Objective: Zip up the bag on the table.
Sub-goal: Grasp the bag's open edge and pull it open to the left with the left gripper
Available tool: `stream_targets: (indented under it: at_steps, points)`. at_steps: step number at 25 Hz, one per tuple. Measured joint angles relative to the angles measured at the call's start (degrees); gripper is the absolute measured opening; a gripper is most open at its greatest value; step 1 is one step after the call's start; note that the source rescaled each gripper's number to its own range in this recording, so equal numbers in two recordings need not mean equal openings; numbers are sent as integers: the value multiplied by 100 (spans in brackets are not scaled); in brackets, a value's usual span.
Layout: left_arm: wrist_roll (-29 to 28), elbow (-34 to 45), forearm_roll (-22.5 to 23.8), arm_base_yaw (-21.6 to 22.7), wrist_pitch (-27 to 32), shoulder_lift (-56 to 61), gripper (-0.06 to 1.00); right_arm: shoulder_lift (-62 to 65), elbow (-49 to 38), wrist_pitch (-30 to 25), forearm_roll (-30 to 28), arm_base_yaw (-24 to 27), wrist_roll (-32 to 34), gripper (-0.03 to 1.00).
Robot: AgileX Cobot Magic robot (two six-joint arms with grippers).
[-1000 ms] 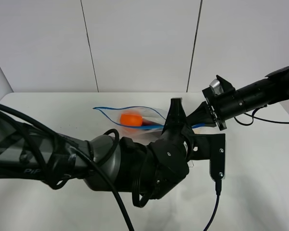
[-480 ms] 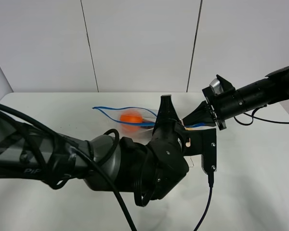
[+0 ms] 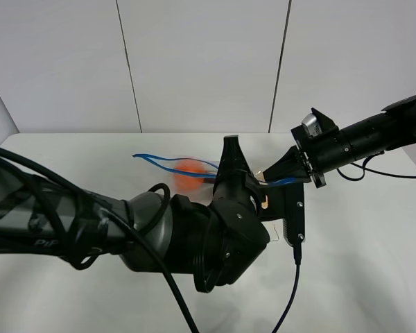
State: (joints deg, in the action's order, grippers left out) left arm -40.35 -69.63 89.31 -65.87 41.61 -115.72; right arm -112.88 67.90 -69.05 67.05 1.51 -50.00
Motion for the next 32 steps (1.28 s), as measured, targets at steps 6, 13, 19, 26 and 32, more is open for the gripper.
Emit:
stream_targets:
  at_steps: [6,13,19,26,32]
  points:
    - [100,408,-20,197,-28,322,0,0,0,-24,-40,0,0,0]
    - [105,942,-1,515,-75,596,0,0,0,-24,-82,0,0,0]
    - [105,1123,22,775,-80,673,0,0,0,-24,-87,0,0,0]
    - [105,1193,7,1265,-159,673,0,0,0,-13,-87,0,0,0]
    - [105,1194,5,1564,-238,673,0,0,0,-13,-81,0,0,0]
